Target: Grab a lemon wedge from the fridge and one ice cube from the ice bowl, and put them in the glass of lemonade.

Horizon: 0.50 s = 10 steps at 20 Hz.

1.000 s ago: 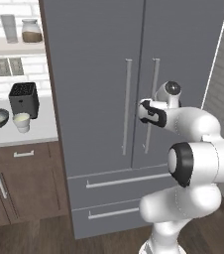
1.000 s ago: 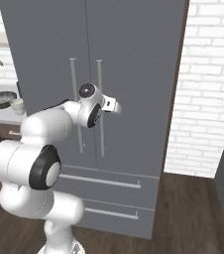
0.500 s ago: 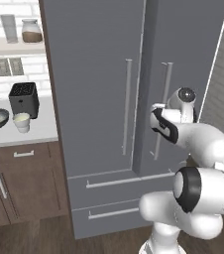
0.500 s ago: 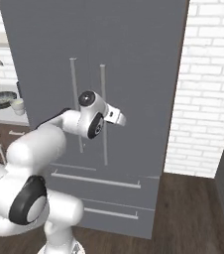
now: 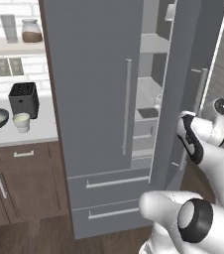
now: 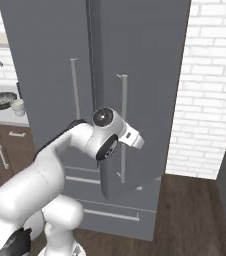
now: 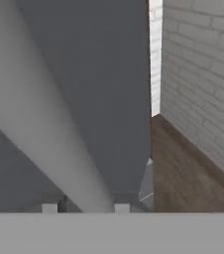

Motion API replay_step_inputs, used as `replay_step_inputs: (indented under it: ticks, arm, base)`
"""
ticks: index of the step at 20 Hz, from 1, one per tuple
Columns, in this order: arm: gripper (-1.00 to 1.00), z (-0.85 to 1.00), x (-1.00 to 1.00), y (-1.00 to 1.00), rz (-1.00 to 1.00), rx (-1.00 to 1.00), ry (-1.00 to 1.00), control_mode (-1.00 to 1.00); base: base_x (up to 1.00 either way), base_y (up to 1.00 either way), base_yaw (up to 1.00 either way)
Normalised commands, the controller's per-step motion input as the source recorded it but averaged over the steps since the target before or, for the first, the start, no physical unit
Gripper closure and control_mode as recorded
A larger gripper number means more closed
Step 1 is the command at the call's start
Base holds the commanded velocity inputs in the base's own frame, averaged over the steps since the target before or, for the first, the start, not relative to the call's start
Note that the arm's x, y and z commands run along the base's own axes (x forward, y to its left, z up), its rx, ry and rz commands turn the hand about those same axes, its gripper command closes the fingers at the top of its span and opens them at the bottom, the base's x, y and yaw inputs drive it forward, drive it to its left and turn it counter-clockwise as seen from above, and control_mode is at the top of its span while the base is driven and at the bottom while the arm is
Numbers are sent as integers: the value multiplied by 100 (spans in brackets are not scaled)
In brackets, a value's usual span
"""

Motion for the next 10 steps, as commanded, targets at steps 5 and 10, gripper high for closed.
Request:
replay_step_inputs:
  ticks: [5,10]
  arm:
    - [-100,27,-61,-41,-9,3,-2,-100]
    - [-100,64,-94,33,2,-1,-19,-100]
  base:
    - [0,0,0]
    - [0,0,0]
